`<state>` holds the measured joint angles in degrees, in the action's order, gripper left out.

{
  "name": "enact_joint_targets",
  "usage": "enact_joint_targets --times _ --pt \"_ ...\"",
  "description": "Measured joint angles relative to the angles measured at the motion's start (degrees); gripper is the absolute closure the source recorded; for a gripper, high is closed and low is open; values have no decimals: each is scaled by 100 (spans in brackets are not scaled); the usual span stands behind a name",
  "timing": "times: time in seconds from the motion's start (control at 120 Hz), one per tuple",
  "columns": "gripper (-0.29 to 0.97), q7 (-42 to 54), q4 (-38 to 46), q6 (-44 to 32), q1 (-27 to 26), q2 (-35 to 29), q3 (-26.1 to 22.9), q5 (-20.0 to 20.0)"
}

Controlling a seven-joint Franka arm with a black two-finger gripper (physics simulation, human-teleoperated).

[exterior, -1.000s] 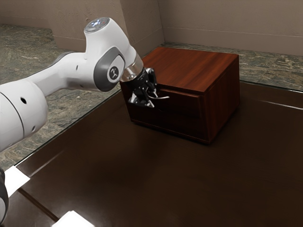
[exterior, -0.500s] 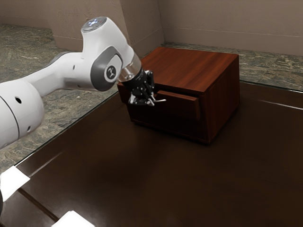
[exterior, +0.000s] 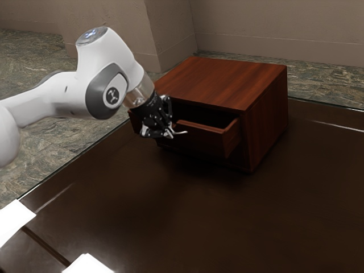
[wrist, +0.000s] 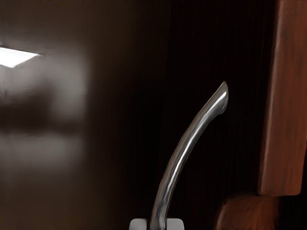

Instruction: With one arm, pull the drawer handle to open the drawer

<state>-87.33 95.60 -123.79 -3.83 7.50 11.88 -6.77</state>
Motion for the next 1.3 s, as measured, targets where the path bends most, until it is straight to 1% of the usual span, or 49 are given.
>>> enact_joint_targets --times 0.35,0.667,0.942,1.3 --pt "79 -3 549 -35 -28 -466 18 32" --pt "79 -4 1312 -169 -17 -1124 10 38" --pt "79 -3 1735 -272 -19 -1486 10 75" --pt "78 -5 2004 -368 -34 -1677 16 132"
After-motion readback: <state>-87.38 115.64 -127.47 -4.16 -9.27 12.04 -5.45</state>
